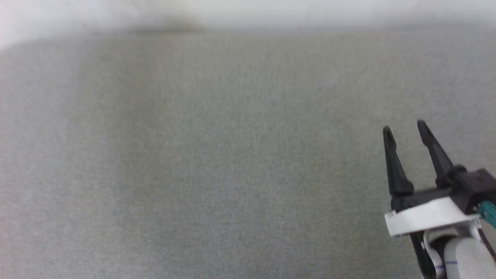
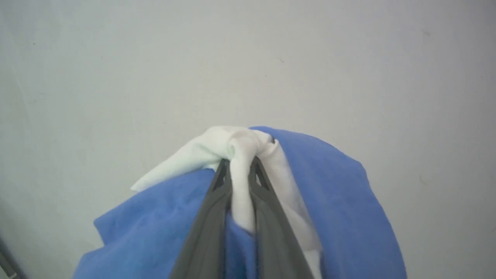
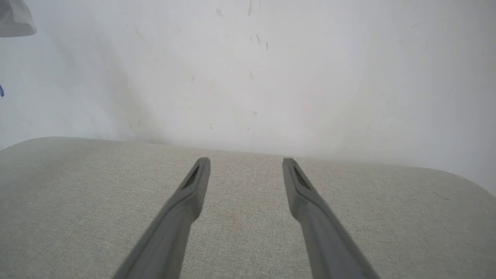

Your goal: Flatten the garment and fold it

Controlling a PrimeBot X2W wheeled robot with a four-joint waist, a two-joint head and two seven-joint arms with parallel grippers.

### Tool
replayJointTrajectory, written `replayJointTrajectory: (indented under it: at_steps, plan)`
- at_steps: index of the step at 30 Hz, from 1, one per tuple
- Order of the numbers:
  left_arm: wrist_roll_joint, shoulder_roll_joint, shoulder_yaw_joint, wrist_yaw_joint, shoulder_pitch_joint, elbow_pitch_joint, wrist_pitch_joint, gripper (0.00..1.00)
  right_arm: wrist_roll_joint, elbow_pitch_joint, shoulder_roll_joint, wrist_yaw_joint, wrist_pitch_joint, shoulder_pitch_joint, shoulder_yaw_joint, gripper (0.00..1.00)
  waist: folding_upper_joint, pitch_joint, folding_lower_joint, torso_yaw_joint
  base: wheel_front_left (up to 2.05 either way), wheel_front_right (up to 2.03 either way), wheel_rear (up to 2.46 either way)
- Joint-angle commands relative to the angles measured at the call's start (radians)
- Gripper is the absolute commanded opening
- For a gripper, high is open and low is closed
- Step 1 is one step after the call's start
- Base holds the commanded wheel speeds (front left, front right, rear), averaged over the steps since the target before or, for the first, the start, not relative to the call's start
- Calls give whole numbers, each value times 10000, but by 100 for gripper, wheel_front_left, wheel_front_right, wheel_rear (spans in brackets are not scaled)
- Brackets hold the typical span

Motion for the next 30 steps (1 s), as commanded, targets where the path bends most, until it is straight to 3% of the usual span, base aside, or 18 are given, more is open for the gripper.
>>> replayJointTrajectory:
  at_steps: [1, 8, 17, 24, 30]
  plan:
    - [178, -222, -120, 55, -165, -376, -112, 0, 121, 34, 21, -9, -59, 267, -108, 100, 0, -1708, 2, -90, 0, 0, 0]
    - [-42, -1451, -173, -63, 451, -2175, -132, 0, 313, -82, 21, -9, 55, 921, -363, 100, 0, -2542, 2, -345, 0, 0, 0]
    - [-786, -3367, -832, 6, 2292, -4102, 484, 0, 321, -391, 22, -9, 324, 1294, -484, 100, 0, -2665, 2, -899, 0, 0, 0]
    - [-1184, -5024, -2093, 356, 5280, -6213, 1239, 0, 333, -559, 22, -9, 459, 1366, -524, 100, 0, -2513, 2, -1333, 0, 0, 0]
    - [-1311, -5347, -2888, 881, 8466, -6544, 1415, 0, 324, -560, 22, -9, 490, 1460, -477, 100, 0, -2414, 2, -1640, 0, 0, 0]
